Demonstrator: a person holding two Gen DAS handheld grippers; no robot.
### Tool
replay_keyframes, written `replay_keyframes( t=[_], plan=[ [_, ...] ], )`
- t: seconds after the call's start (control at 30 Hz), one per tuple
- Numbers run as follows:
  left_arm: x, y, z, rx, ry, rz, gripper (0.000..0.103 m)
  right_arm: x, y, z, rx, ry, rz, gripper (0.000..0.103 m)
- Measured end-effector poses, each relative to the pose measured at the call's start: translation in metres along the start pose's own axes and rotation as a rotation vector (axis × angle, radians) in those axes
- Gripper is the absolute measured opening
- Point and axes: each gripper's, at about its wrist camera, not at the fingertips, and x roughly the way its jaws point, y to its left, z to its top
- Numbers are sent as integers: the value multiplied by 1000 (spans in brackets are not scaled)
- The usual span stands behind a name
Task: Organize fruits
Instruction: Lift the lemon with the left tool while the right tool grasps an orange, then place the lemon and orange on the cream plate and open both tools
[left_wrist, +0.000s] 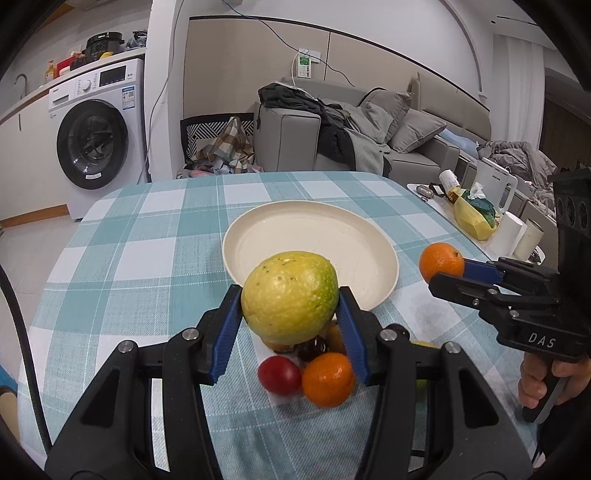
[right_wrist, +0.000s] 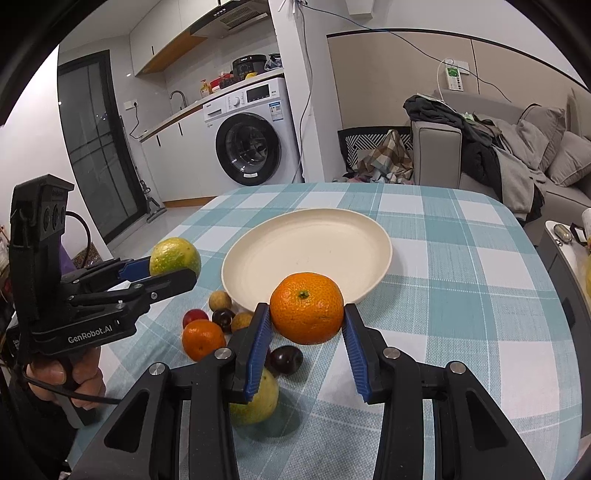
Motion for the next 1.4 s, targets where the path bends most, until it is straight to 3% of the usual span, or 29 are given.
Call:
replay_keyframes(
  t=[0.83, 1.4],
  plan=[
    [52, -12, 19, 31, 21, 3, 48, 35, -19, 21, 33, 15, 16, 40],
    [75, -14, 16, 62, 72, 31, 48, 57, -25, 15, 36, 81, 11, 40]
  ],
)
